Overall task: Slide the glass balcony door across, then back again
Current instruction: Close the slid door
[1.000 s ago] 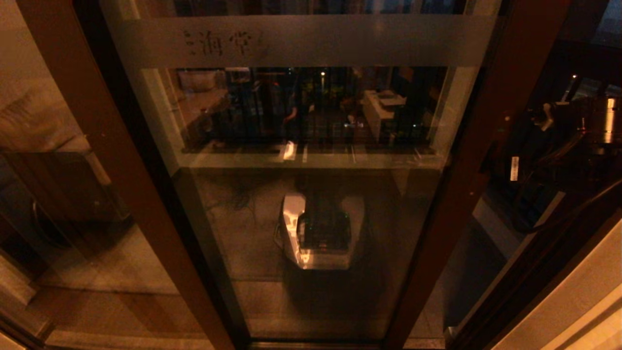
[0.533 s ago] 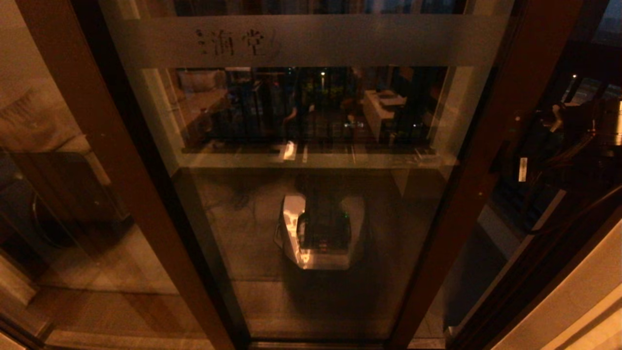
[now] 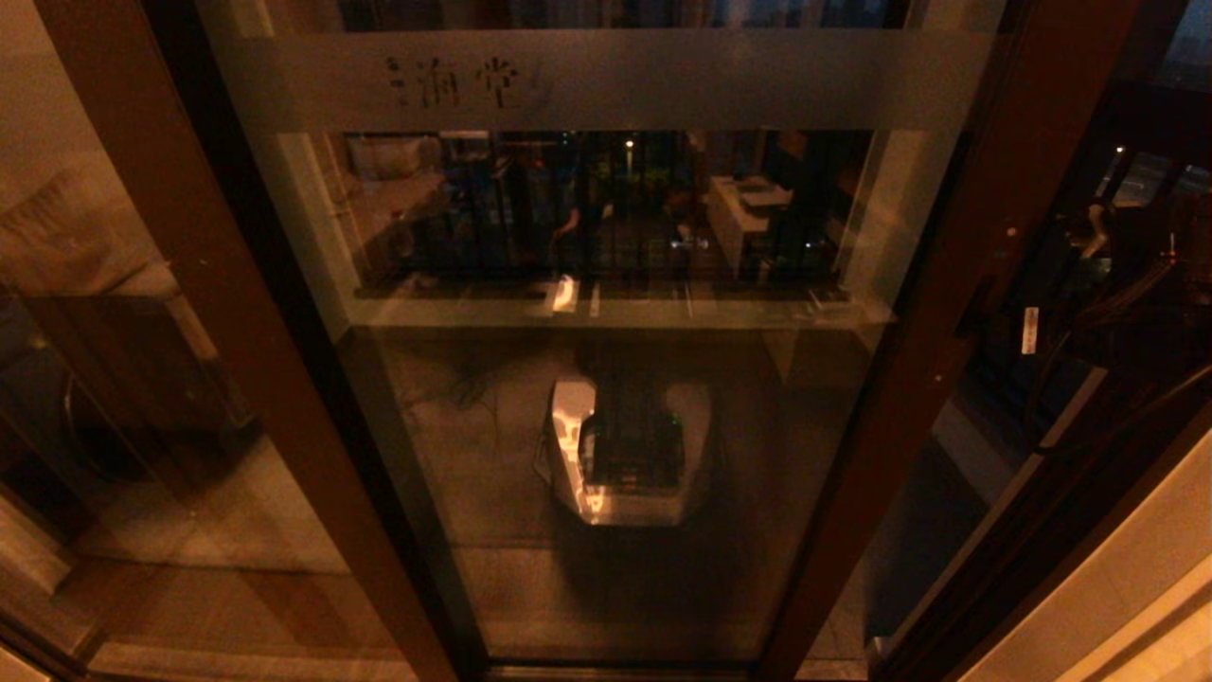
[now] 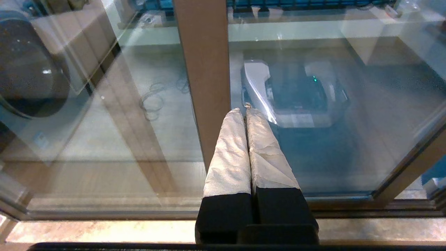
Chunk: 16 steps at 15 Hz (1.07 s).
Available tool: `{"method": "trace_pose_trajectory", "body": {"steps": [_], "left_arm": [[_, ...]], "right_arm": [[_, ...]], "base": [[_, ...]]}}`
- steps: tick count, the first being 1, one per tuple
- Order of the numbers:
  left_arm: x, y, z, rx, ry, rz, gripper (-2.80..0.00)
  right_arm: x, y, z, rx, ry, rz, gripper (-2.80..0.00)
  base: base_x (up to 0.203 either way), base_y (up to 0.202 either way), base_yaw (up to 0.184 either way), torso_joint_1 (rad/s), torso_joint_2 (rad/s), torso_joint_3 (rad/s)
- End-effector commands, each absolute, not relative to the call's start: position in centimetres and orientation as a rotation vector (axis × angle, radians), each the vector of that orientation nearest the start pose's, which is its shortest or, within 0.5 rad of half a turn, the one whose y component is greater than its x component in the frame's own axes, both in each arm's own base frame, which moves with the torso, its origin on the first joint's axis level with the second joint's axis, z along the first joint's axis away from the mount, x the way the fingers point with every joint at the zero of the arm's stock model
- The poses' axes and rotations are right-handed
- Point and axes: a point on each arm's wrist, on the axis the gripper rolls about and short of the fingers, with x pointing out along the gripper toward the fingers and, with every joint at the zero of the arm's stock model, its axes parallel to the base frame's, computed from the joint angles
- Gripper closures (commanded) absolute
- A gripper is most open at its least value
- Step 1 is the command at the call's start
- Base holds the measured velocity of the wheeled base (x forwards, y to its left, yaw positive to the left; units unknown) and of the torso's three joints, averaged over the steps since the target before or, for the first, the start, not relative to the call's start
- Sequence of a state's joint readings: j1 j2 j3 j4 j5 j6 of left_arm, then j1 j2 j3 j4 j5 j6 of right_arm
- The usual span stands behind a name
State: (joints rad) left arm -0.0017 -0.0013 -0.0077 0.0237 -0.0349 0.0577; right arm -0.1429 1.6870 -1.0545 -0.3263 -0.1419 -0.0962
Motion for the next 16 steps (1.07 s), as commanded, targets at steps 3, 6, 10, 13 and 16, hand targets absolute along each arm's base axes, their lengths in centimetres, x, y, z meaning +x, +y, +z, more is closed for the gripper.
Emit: {"method": "trace_pose_trajectory", "body": {"steps": [3,6,10,13,16], "left_arm": [[-2.3,-0.1,7.5,0.058,0.014,-0.037,0.0],[-2.3,-0.1,7.5,0.058,0.016,-0.037,0.0],[-2.3,-0.1,7.5,0.058,0.015,-0.037,0.0],[-2.3,-0.1,7.5,0.058,0.015,-0.037,0.0],[-2.3,-0.1,7.5,0.058,0.014,-0.037,0.0]], "right_arm": [[31.4,-5.2,22.2,-0.097,0.329,-0.282,-2.8],[31.4,-5.6,22.3,-0.097,0.322,-0.293,-2.8],[31.6,-6.5,22.2,-0.104,0.318,-0.299,-2.8],[31.9,-7.0,21.8,-0.113,0.316,-0.311,-2.8],[32.0,-7.5,21.8,-0.111,0.312,-0.314,-2.8]], "base": [[0.0,0.0,0.0,0.0,0.0,0.0],[0.0,0.0,0.0,0.0,0.0,0.0],[0.0,0.0,0.0,0.0,0.0,0.0],[0.0,0.0,0.0,0.0,0.0,0.0],[0.0,0.0,0.0,0.0,0.0,0.0]]}}
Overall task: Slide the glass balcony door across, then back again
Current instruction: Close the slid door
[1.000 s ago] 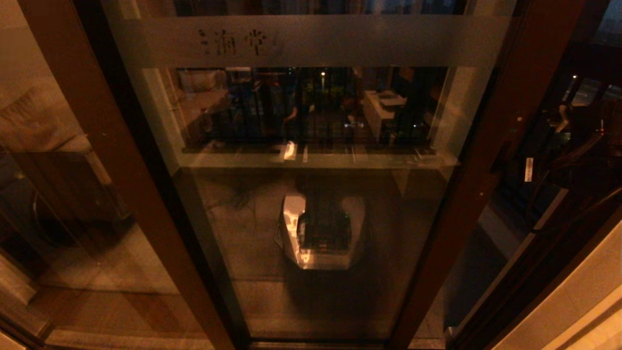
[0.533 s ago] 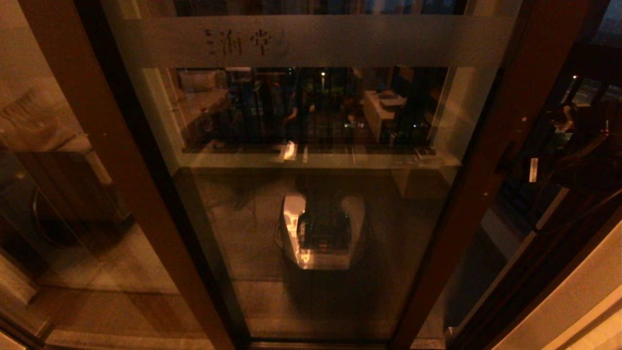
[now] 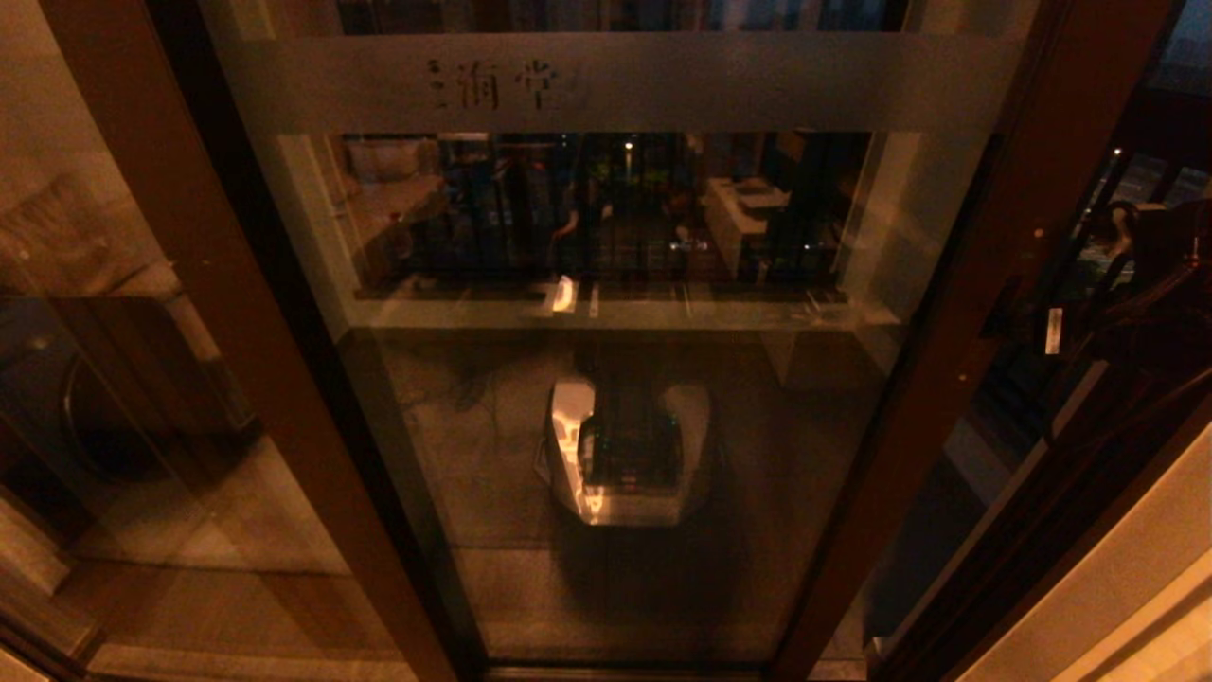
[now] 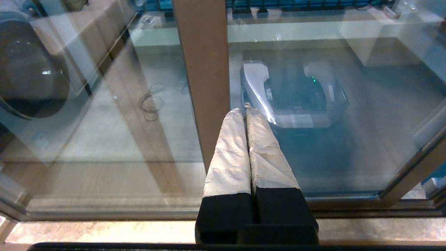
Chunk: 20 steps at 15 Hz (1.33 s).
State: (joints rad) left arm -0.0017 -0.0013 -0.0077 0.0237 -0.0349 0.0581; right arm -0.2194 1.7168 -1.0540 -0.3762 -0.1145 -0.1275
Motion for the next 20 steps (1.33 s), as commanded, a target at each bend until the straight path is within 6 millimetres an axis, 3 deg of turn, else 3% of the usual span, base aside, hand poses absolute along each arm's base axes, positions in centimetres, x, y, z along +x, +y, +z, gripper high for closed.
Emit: {"method": "trace_pose_trajectory", "body": {"steps": [1,8,20], "left_arm": [[-2.3,-0.1,7.5,0.058,0.015,-0.037,0.0],[-2.3,-0.1,7.5,0.058,0.016,-0.037,0.0],[-2.3,-0.1,7.5,0.058,0.016,-0.037,0.0]], "right_arm": [[31.9,-7.6,21.8,-0.11,0.311,-0.316,-2.8],[32.3,-8.6,21.7,-0.13,0.288,-0.335,-2.8],[31.3,-10.0,21.7,-0.118,0.29,-0.359,-2.8]], "base": [[0.0,0.0,0.0,0.0,0.0,0.0],[0.0,0.0,0.0,0.0,0.0,0.0],[0.0,0.0,0.0,0.0,0.0,0.0]]}}
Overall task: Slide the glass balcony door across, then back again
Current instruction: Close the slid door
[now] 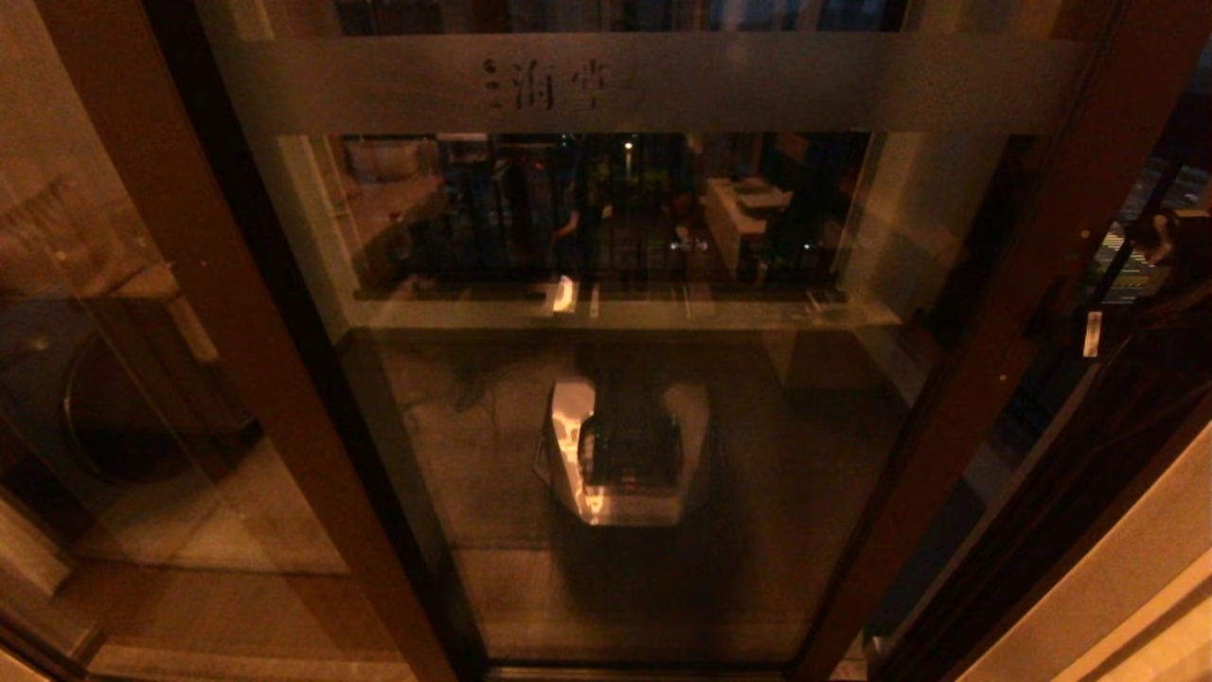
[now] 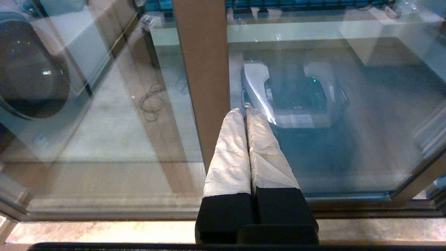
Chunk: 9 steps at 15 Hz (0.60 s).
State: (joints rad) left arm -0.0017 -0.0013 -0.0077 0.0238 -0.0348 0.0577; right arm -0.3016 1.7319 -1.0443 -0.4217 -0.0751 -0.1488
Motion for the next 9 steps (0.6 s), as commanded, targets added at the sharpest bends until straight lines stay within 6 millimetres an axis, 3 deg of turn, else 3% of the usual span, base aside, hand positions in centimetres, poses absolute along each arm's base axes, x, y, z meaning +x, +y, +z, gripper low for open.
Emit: {"method": "trace_pose_trajectory", "body": {"steps": [1,9], "left_arm": [[-2.3,-0.1,7.5,0.058,0.015,-0.037,0.0],[-2.3,-0.1,7.5,0.058,0.014,-0.037,0.0]], "right_arm": [[31.2,-10.2,21.5,-0.115,0.297,-0.357,-2.8],[31.5,-11.9,21.0,-0.132,0.287,-0.391,-2.8]], "base": [[0.0,0.0,0.0,0.0,0.0,0.0],[0.0,0.0,0.0,0.0,0.0,0.0]]}}
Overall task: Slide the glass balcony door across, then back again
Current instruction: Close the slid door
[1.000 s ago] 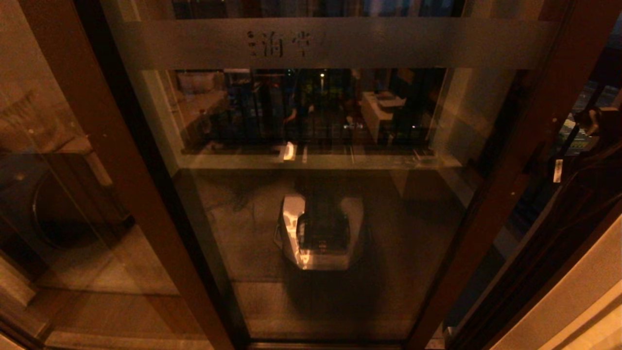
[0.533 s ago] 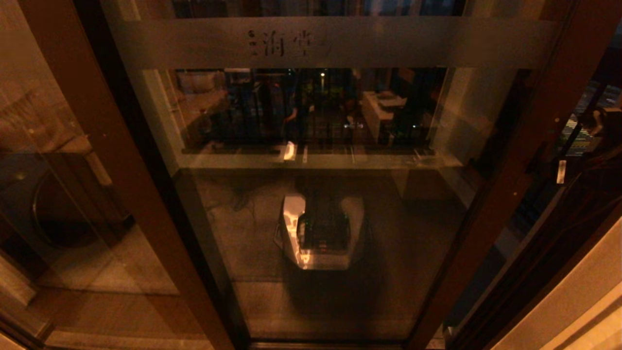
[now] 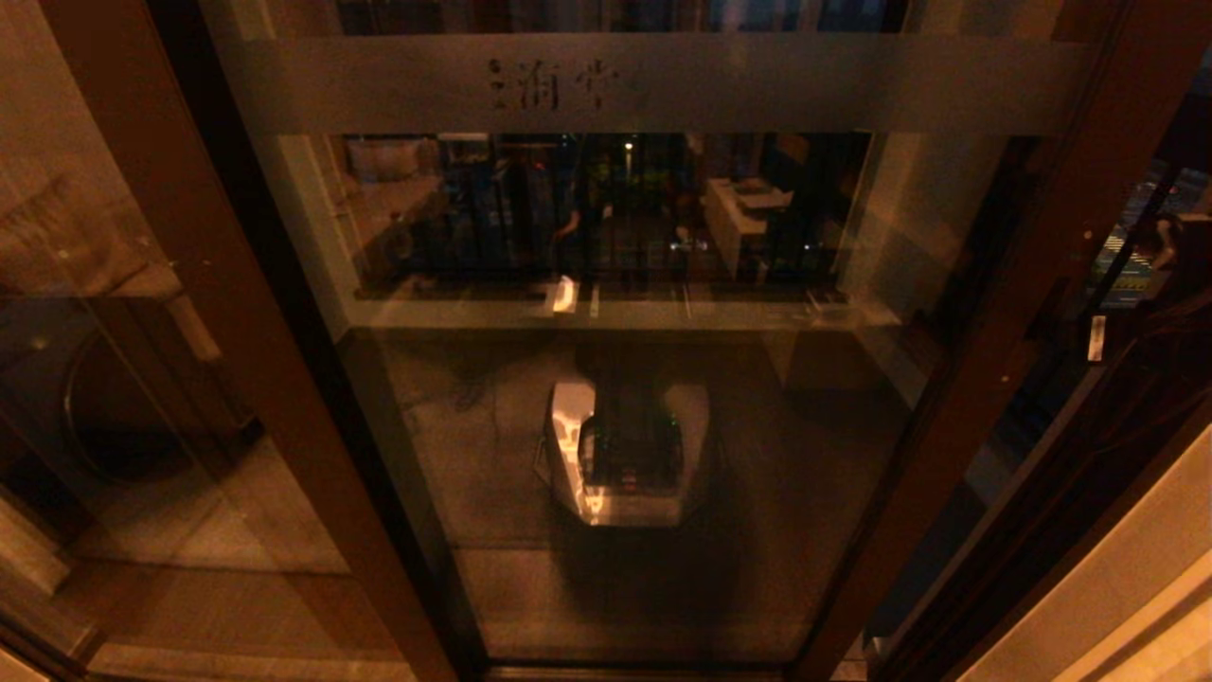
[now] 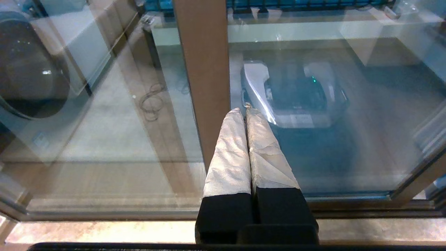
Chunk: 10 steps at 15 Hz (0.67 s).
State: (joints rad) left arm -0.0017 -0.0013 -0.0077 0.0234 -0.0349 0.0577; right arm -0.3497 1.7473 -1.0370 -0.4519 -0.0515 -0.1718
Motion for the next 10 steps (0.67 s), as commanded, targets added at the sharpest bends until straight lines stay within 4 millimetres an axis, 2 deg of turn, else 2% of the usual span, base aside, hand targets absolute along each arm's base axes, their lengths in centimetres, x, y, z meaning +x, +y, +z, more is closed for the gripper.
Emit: {"method": "trace_pose_trajectory", "body": {"steps": [1,10], "left_arm": [[-2.3,-0.1,7.5,0.058,0.016,-0.037,0.0],[-2.3,-0.1,7.5,0.058,0.014,-0.037,0.0]], "right_arm": [[31.5,-12.1,21.1,-0.135,0.272,-0.398,-2.8],[31.5,-13.3,20.6,-0.139,0.285,-0.409,-2.8]], "base": [[0.0,0.0,0.0,0.0,0.0,0.0],[0.0,0.0,0.0,0.0,0.0,0.0]]}}
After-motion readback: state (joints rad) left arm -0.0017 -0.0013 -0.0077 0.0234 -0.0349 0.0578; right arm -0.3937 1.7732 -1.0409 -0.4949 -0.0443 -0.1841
